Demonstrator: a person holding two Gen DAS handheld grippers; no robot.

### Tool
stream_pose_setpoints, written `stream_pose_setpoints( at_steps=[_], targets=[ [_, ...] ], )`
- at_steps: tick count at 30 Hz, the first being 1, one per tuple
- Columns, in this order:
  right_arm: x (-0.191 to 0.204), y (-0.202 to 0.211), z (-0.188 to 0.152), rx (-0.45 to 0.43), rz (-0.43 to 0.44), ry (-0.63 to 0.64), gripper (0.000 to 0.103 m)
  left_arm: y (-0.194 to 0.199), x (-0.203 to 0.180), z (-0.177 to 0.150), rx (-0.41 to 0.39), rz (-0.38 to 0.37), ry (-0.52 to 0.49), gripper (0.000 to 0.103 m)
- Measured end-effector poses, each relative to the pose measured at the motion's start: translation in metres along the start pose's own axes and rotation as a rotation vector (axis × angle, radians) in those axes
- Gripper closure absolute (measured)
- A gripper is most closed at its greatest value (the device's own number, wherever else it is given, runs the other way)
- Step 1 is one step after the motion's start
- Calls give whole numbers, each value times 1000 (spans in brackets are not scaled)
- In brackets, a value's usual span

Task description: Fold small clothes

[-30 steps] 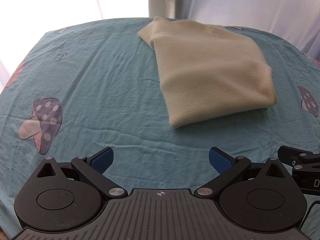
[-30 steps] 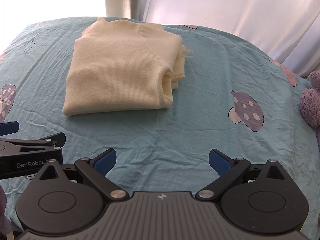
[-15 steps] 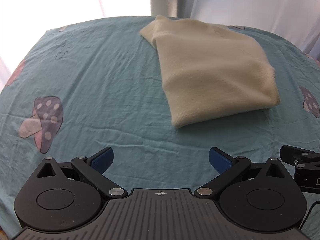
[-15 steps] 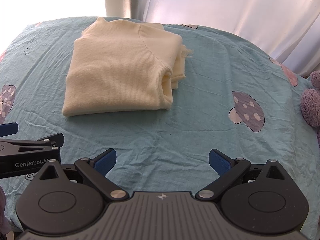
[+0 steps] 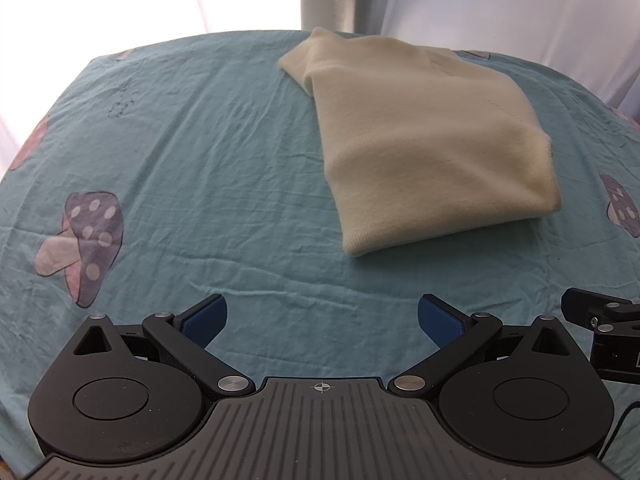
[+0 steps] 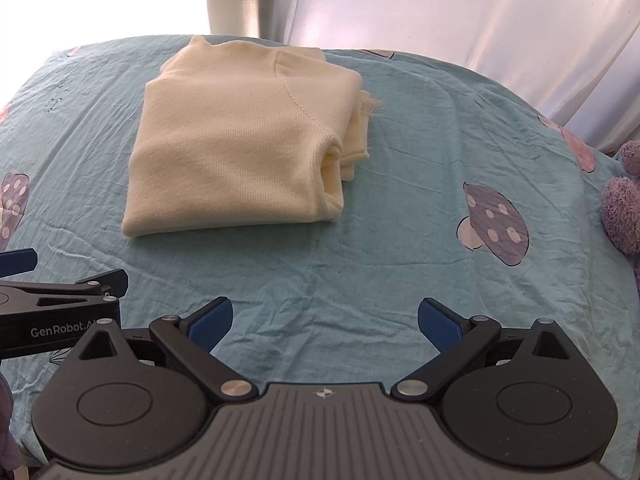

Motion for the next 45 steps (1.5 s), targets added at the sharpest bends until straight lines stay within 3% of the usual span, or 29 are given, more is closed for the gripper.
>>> stream_pose_setpoints(
  at_steps=[45],
  targets=[
    [-2, 1, 7, -14, -4, 3, 4, -3, -1, -2, 19, -14, 16, 0]
  ],
)
Point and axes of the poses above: each gripper's, at about its wrist camera, not at the fingertips, and y roughly against the way its jaws point, x to its left, z to its top, the point moved 4 cm from there along -y, roughly the way its jaws point, and after that the axes turned 9 degrees about y, right-handed, at the moved point
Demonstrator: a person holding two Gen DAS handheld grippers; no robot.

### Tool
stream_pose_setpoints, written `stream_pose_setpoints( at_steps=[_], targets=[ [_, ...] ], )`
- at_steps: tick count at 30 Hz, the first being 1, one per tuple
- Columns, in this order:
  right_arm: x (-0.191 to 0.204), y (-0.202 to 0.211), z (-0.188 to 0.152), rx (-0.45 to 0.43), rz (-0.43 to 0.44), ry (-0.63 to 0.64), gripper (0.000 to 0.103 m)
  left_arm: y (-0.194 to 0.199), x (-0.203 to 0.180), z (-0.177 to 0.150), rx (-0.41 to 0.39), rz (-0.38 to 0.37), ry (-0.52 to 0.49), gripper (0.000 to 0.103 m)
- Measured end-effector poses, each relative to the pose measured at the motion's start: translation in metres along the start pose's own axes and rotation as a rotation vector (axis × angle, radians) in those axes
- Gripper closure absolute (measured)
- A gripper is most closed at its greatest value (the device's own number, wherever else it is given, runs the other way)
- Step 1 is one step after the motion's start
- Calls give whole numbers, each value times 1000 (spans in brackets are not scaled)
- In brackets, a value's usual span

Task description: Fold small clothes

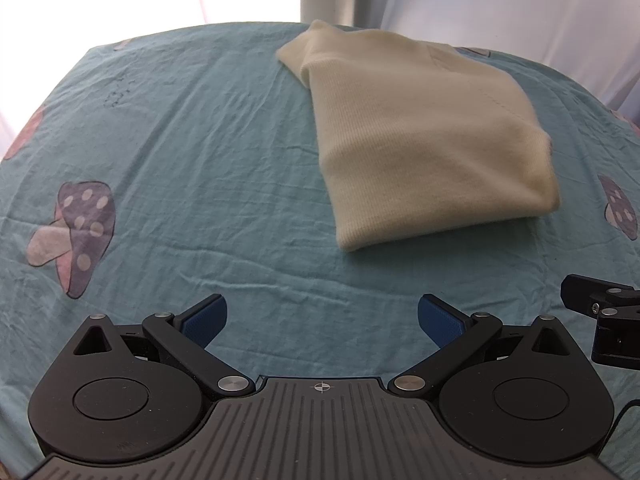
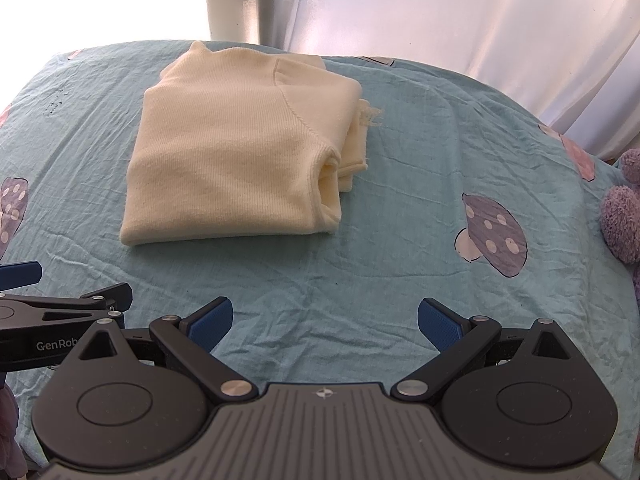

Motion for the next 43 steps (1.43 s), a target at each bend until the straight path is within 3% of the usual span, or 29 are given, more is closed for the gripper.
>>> stream_pose_setpoints(
  at_steps=[43],
  targets=[
    [1, 1, 1, -3, -4, 12, 4, 2, 2, -4, 6, 15, 10, 0]
  ],
)
Point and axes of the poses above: each gripper's, at about its wrist camera, not at the fingertips, and y roughly against the way its jaws point, x to its left, z to its top, the point moved 4 cm from there along -y, roughly the way its jaws point, and after that the axes turned 9 degrees about y, right-handed, at the moved point
